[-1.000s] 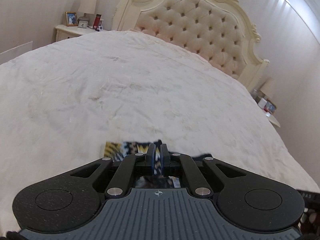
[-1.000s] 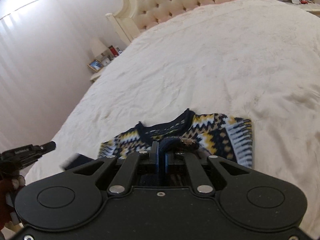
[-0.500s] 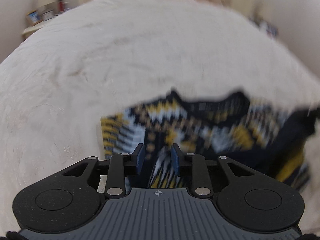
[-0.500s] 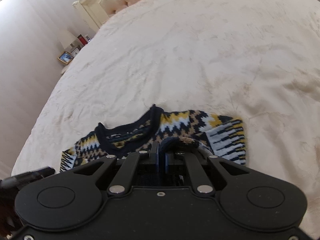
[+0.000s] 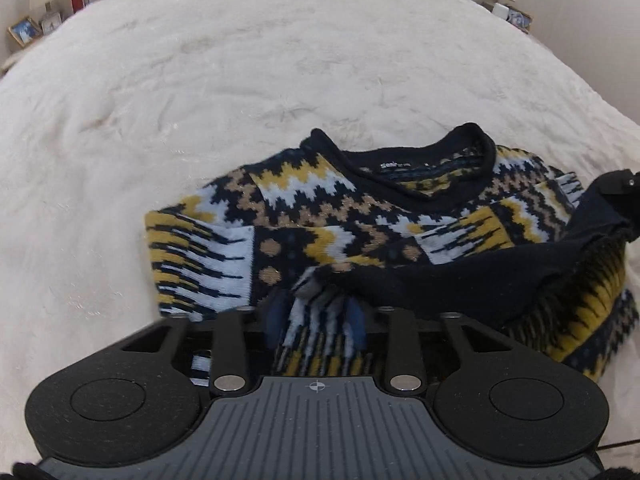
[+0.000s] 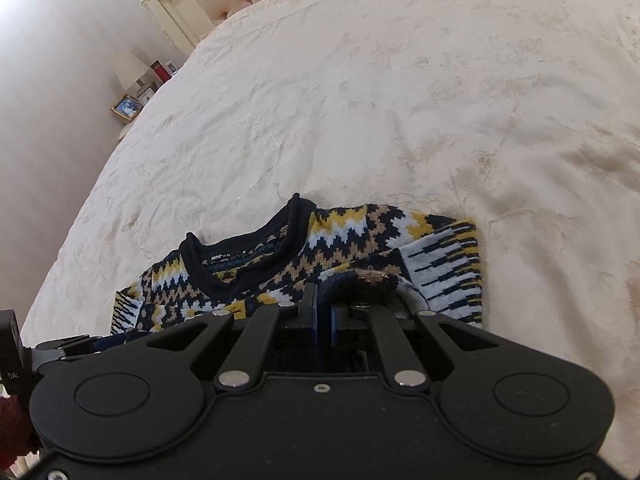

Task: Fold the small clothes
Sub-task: 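Lay the hem over the collar with both grippers and open them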

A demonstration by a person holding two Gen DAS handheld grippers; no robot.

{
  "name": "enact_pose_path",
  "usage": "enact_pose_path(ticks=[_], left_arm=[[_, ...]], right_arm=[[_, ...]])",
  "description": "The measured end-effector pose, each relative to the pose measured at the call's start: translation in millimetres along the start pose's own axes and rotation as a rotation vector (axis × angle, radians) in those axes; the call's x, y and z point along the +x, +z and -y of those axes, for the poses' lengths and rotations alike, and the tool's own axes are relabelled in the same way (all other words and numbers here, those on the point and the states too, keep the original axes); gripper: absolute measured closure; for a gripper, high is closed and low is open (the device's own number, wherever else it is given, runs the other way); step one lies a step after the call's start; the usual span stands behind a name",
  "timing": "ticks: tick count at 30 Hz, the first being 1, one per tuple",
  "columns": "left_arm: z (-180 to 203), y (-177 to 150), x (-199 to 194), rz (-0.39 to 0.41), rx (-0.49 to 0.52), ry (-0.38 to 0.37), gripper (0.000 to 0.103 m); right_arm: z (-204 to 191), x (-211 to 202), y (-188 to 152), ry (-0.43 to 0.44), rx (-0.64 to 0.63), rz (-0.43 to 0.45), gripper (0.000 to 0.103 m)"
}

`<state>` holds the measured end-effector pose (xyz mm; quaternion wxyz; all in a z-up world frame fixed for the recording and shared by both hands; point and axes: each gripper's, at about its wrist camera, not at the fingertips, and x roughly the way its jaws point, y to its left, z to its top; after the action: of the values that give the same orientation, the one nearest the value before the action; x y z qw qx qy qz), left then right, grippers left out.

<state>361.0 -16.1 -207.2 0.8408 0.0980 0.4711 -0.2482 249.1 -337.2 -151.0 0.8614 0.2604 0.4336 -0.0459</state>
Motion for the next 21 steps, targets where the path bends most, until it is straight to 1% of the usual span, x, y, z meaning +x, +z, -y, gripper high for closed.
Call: enact_pose_path(ticks=[1,2,5,7,9,11,14,16,18,20,21], left_arm=[[-0.3,-1.1,0.6,-0.006,-0.018,-0.013,0.099],[-0.6,-3.3,-0.8,-0.002,-0.042,-0.023,0.099],[2.4,-12.4,-23.0,0.087,-0.091,0.022,0.100],[0.7,-16.2,-50.7,0.165,-0.167,0.024,0.100],[-3.2,-15.2,-72.4,0.215,-0.216,0.025,0.100],[-10.5,-9.2,-82.7,0.248,-0.232,0.039,0.100],[-27.3,7.0,-73.7,0.241,-0.271,0.053,0.100],[-35.3,18.4,-54.8,0.201,-0.268,0.073,0.100],[-40.6,24.1,-34.2,0.148,-0.265,0.095,0.100],[-44.6,28.5,-15.9,0.100,-0.266,0.109,0.099],[-45.8,28.0,-9.6,0.082,-0.275,0.114,0.097]], right_arm=[[-0.1,-1.3,-0.8,0.000,0.002,0.001,0.091],[-0.3,-2.3,-2.0,0.000,0.003,0.004,0.091],[-1.4,-11.4,-4.9,0.004,0.013,0.010,0.091],[-3.5,-20.7,-5.4,0.014,0.022,0.017,0.091],[-5.5,-25.7,-2.7,0.033,0.031,0.025,0.091],[-8.2,-21.4,4.4,0.039,0.027,0.026,0.091],[-11.4,2.3,18.5,0.031,0.030,0.012,0.090],[-12.2,26.1,26.1,0.010,0.042,-0.016,0.088],[-9.6,49.5,31.4,-0.020,0.082,-0.045,0.083],[-6.6,64.3,33.8,-0.046,0.112,-0.057,0.082],[-4.8,69.6,34.8,-0.053,0.127,-0.061,0.082]])
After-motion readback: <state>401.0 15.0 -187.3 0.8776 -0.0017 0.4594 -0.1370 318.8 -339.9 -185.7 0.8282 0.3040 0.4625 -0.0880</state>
